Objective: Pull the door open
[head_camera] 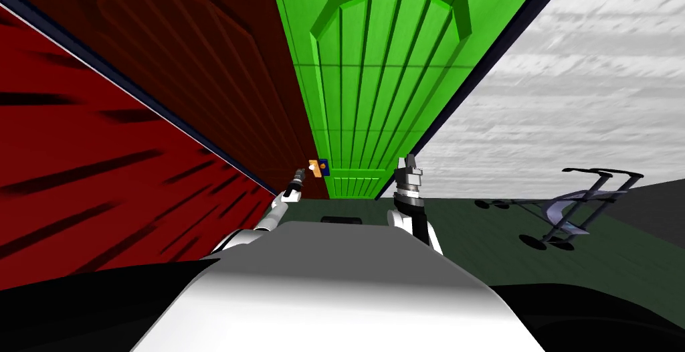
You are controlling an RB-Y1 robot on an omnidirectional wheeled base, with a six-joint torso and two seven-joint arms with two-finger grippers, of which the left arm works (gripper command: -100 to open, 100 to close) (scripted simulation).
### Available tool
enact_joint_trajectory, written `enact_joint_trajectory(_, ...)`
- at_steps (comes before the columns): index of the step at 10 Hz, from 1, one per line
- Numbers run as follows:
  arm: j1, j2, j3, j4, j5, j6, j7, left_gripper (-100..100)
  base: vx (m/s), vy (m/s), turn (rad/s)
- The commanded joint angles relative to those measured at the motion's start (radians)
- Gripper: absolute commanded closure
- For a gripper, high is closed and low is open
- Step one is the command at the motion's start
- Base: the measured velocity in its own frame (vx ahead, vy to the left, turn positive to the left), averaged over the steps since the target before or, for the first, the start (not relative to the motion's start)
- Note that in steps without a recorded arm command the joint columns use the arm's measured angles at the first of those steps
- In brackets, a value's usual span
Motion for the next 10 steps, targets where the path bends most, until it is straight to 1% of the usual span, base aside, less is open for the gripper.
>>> enact_joint_trajectory(1, 0.007, 0.007, -0.003, -0.006, 0.002, 0.001, 0.005, -100, -0.195, 0.085, 0.053)
enact_joint_trajectory(3, 0.01, 0.007, -0.017, -0.02, 0.002, 0.001, 0.012, -100, -0.204, -0.007, -0.003)
enact_joint_trajectory(6, 0.007, 0.0, -0.052, -0.049, -0.001, 0.002, 0.023, -100, -0.219, -0.084, -0.054)
enact_joint_trajectory(7, 0.008, 0.003, -0.043, -0.044, 0.0, 0.006, 0.02, -100, -0.103, -0.052, -0.012)
enact_joint_trajectory(8, 0.024, 0.023, -0.017, -0.025, 0.005, 0.006, 0.018, -100, -0.033, 0.056, 0.215)
enact_joint_trajectory(9, 0.031, 0.033, -0.002, -0.015, 0.007, 0.008, 0.015, -100, 0.0, 0.127, 0.23)
enact_joint_trajectory(10, 0.038, 0.043, 0.014, -0.004, 0.009, 0.009, 0.012, -100, 0.046, 0.13, 0.129)
